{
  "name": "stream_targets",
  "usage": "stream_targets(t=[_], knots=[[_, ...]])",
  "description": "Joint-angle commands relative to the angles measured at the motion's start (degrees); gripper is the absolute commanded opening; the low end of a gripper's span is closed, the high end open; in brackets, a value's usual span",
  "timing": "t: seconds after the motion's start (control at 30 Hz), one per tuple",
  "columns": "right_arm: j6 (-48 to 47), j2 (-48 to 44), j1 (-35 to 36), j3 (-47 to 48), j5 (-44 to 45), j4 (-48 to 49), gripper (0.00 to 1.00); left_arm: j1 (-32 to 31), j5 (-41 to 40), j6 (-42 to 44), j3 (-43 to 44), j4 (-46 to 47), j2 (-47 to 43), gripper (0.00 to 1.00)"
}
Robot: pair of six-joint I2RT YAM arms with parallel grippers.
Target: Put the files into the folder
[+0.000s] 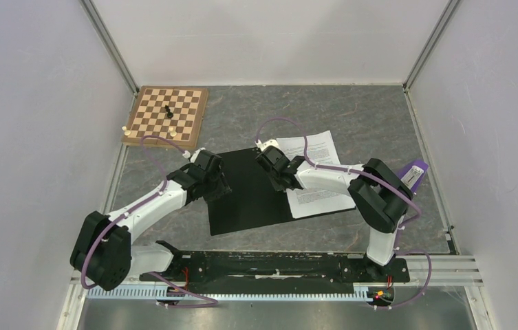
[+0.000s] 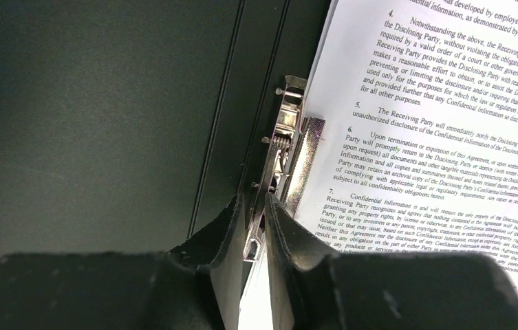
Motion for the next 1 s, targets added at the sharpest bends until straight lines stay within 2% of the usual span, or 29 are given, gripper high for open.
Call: stream_targets(t=[0.0,0.6,0.67,0.83,0.97], knots=[[1.3,1.0,0.8,1.1,2.0,-0.8,0.19,0.6,-0.1,2.1,0.9,-0.1,-1.5,0.53],[2.0,3.6,1.5,0.3,4.6,-2.3,0.22,2.7,-0.3,2.0,-0.5,-0.5,-4.6,0.53],[2.0,3.7,1.5,0.2,5.0,-2.6,0.19,2.9,-0.2,2.3,-0.4,-0.4,-4.8,0.54],[1.8,3.8,1.5,1.5,4.4,-4.2,0.00,4.1,0.0,4.1,0.4,-0.8,-5.2,0.55],[1.4,1.8,1.4,2.8,4.2,-4.8,0.00,6.7,2.2,6.3,0.8,-1.0,-5.7,0.57]])
